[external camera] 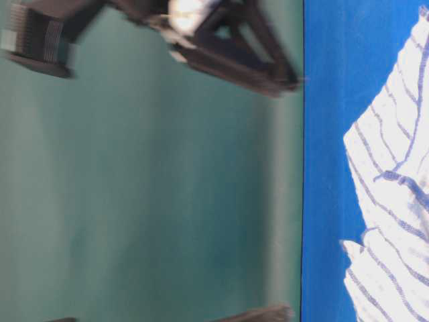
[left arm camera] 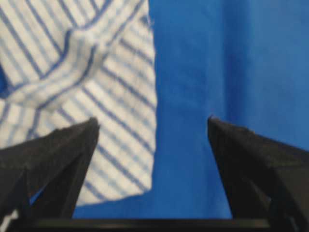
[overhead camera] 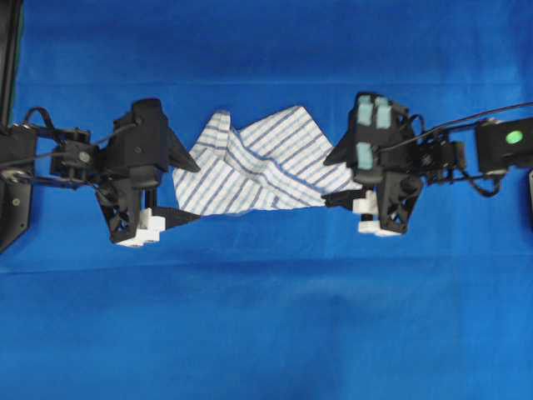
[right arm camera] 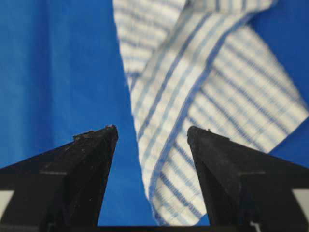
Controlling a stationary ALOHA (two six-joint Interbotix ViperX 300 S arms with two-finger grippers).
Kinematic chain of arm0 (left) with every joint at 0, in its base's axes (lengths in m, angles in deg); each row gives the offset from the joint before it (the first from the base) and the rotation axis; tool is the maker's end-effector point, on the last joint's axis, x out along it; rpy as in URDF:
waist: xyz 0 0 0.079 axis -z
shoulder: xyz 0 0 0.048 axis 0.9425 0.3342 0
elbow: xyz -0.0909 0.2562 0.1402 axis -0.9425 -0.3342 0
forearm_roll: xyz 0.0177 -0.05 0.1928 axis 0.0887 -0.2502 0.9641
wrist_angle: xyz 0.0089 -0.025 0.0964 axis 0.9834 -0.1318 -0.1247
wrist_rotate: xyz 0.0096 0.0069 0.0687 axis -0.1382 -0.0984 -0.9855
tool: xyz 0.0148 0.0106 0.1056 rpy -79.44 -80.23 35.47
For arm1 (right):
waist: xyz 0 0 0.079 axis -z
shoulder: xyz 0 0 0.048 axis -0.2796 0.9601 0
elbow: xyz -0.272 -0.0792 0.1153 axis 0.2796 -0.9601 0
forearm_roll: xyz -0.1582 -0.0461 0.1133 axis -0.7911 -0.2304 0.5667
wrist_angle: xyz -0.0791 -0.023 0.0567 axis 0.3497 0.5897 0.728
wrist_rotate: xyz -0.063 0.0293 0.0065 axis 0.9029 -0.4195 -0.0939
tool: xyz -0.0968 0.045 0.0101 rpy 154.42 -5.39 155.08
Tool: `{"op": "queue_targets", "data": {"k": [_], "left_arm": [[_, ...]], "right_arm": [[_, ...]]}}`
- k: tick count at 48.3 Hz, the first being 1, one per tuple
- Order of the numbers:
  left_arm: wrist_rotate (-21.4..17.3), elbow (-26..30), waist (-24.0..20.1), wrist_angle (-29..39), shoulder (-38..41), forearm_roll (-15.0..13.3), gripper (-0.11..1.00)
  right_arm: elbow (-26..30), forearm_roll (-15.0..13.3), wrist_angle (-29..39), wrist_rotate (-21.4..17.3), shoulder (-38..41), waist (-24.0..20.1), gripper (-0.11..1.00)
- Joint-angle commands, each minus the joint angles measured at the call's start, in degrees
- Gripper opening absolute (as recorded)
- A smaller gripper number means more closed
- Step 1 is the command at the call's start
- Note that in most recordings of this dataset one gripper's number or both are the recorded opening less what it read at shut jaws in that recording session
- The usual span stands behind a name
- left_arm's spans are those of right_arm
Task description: Lift the towel with both arms.
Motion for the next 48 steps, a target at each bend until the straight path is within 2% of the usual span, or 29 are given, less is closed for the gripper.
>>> {"op": "queue_targets", "data": {"k": [1, 16, 28, 38, 44, 48], "left_arm": [[-0.1, -1.0, 0.1, -3.4, 2.2, 0.0, 0.88], [-0.1, -4.3, 0.0, -14.2, 12.7, -0.1, 0.88], [-0.1, -4.3, -1.1, -16.5, 17.9, 0.0, 0.88], [-0.1, -4.4, -1.1, -16.3, 18.1, 0.0, 0.86], [-0.3, -4.4, -1.1, -15.8, 18.2, 0.0, 0.82], [-0.3, -4.3, -1.1, -15.5, 18.1, -0.1, 0.71]], "right_arm": [[-0.3, 0.2, -3.1, -0.1, 2.0, -0.2, 0.64], [-0.4, 0.1, -9.9, 0.0, 12.1, 0.7, 0.64], [-0.2, 0.1, -13.3, 0.0, 16.3, 1.2, 0.64], [-0.1, 0.0, -13.4, 0.1, 16.9, 1.2, 0.63], [-0.1, -0.1, -13.4, 0.1, 16.8, 1.8, 0.57], [-0.1, -0.1, -13.4, 0.1, 16.8, 2.5, 0.46]]}}
